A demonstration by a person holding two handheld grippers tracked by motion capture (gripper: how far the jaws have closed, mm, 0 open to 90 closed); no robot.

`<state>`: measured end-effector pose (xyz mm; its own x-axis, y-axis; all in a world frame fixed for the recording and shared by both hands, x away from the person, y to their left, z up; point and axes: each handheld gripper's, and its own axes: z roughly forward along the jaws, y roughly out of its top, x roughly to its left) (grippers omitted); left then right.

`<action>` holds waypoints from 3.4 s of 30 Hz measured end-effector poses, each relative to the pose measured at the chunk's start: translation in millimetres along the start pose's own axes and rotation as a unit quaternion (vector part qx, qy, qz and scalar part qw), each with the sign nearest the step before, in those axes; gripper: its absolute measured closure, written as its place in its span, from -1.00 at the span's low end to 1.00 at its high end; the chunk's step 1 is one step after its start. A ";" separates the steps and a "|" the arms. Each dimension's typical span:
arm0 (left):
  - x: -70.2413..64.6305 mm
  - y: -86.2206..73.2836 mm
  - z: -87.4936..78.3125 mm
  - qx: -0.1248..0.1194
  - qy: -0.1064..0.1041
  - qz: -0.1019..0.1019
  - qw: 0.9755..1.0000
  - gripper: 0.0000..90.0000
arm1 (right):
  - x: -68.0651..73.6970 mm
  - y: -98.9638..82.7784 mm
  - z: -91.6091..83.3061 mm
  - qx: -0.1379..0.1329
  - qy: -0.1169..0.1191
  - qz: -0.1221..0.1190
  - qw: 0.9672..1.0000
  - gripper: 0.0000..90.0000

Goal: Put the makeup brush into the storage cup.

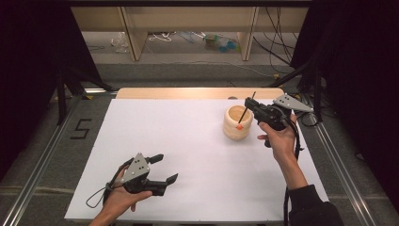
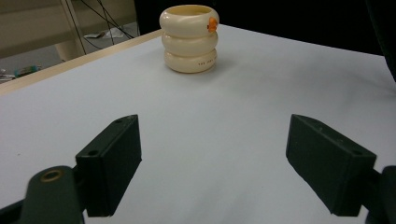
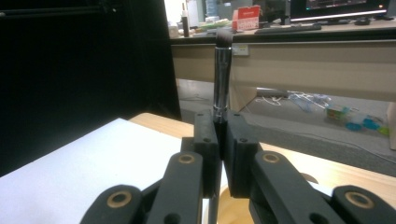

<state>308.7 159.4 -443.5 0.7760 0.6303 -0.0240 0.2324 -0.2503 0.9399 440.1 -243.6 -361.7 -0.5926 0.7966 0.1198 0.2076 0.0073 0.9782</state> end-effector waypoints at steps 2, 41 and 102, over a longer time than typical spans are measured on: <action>0.2 -0.1 0.0 0.002 0.000 0.004 1.000 -0.59 | -2.2 0.7 2.1 0.002 -0.003 -0.001 1.000 0.89; -4.0 0.0 1.1 0.001 -0.004 0.018 1.000 -0.59 | -33.9 -10.2 44.2 0.017 -0.041 0.009 0.999 0.89; -3.6 0.7 -1.0 -0.003 0.000 0.019 1.000 -0.59 | -25.7 -8.6 33.7 0.060 -0.067 0.062 0.994 -0.34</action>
<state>305.5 157.6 -442.4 0.7837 0.6210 0.0123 0.1991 -0.2700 0.9421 479.8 -243.8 -378.9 -0.4496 0.8688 0.2075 0.3686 -0.0312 0.9291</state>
